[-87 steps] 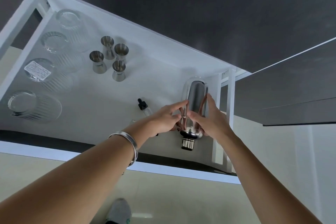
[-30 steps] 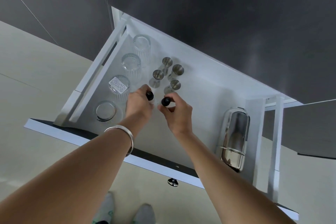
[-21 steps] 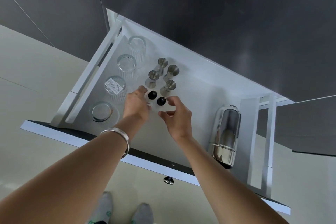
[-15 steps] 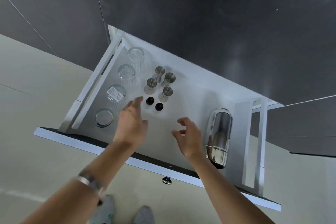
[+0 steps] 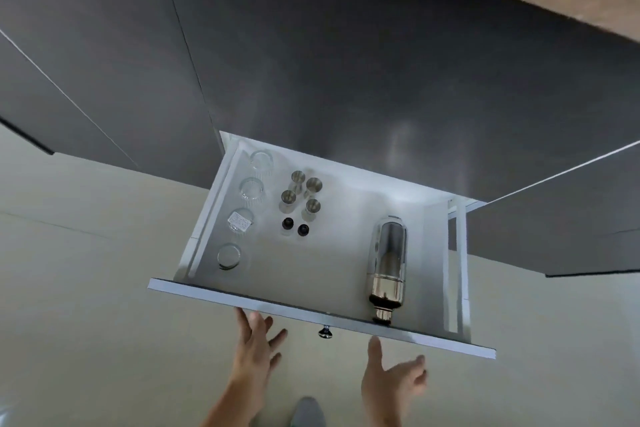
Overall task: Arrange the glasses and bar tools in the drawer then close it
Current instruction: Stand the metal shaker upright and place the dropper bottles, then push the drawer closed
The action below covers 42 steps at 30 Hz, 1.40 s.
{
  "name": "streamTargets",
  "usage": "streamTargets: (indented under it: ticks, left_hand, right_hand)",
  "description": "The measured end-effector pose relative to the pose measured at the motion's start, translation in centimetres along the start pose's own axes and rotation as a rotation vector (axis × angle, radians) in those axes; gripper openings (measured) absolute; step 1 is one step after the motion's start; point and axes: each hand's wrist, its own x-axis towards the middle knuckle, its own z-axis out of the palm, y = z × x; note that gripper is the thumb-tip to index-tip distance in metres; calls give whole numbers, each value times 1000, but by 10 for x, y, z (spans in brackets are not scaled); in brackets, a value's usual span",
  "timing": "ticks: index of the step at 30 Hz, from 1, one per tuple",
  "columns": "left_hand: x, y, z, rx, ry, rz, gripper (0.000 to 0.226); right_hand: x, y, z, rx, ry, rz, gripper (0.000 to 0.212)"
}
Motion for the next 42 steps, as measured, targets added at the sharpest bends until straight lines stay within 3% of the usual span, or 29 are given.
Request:
streamTargets:
  ticks: [4, 8, 15, 23, 32, 38, 42]
  left_hand:
    - [7, 7, 17, -85, -35, -8, 48]
    - [15, 14, 25, -69, -9, 26, 43]
    - [37, 38, 47, -29, -4, 58, 54]
    - [68, 74, 75, -2, -32, 79, 60]
    - [88, 116, 105, 63, -92, 144, 48]
    - [90, 141, 124, 74, -128, 173, 54]
    - [92, 148, 139, 264, -81, 263, 59]
  right_hand:
    - [-1, 1, 28, 165, -346, 135, 62]
    - [8, -13, 43, 220, -327, 158, 40]
    - [29, -49, 51, 182, -292, 92, 49]
    - [64, -90, 72, 239, -291, 90, 43]
    - [97, -139, 85, 186, -307, 16, 53]
    - [118, -160, 89, 214, -384, 5, 35]
    - [114, -180, 78, 172, -377, -86, 62]
